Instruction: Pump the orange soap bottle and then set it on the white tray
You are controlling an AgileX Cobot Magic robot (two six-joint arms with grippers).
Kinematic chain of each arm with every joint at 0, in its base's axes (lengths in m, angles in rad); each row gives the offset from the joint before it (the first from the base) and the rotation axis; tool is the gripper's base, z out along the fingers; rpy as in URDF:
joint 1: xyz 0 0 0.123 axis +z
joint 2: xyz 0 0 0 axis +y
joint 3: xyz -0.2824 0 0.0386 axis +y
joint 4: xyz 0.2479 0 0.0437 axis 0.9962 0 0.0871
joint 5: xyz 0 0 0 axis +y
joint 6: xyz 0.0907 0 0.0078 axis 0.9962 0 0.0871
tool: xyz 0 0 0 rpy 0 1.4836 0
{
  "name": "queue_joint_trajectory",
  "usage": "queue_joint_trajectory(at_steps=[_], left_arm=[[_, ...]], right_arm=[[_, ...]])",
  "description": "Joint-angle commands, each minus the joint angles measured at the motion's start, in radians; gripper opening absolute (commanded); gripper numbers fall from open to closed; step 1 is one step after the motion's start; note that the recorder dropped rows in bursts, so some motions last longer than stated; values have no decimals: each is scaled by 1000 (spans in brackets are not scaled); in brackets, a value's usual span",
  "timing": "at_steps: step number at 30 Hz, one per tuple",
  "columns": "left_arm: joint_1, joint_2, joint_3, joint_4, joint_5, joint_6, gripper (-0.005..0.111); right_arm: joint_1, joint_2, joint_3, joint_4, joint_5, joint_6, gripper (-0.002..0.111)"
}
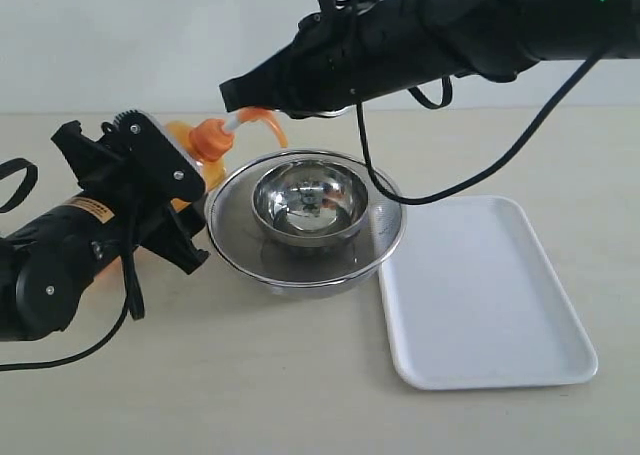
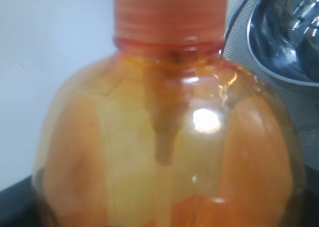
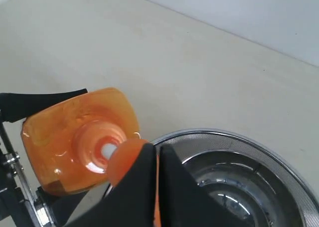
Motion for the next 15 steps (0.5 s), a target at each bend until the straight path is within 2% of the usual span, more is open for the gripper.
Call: queue_joint_trajectory(at_steps=[1, 15], left_arm=[[-10, -20, -15, 83, -98, -52, 5], [-10, -20, -15, 94, -98, -73, 5]], right_arm=[[43, 47, 11, -3, 77, -12, 0], [53, 70, 11, -3, 73, -12, 0]])
